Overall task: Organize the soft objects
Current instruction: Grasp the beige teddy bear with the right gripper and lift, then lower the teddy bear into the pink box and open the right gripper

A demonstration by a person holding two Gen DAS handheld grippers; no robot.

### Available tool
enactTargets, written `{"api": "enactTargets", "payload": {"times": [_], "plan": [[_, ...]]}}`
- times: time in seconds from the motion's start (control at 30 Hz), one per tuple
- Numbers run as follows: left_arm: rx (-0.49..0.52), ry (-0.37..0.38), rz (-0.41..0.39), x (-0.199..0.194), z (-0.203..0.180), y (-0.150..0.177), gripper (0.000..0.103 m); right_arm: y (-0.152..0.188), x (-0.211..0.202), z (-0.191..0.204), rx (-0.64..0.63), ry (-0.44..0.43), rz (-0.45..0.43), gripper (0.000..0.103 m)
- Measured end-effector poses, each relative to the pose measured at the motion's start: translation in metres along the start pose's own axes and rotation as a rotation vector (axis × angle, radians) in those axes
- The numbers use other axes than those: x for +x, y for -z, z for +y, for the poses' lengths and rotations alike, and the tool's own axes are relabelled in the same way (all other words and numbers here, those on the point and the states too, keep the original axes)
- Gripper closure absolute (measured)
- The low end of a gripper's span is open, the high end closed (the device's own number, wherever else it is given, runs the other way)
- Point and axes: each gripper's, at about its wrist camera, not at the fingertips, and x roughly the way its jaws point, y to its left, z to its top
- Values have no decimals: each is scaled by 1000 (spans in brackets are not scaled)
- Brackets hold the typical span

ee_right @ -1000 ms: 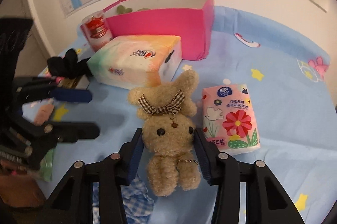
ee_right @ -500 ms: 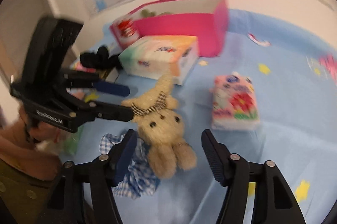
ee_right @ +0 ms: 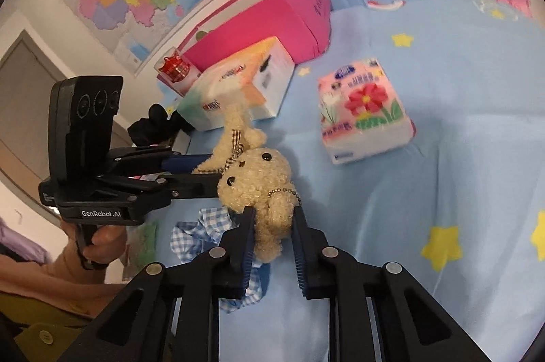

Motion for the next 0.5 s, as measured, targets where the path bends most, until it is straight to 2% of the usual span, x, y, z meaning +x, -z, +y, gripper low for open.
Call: {"api": "enactTargets", "payload": {"times": [0.17,0.33,0.5], "plan": [[-6,-4,-90,-30,-4,-11,62,-20,-19,22,-95,21,-50,84],[5,-63,-192,-72,-1,-38,62,-59,-36,49,-216,31,-111,84],[8,-146,-239,-97,13,-79,62,-109,-35,70,-310,44,-161,84]]}}
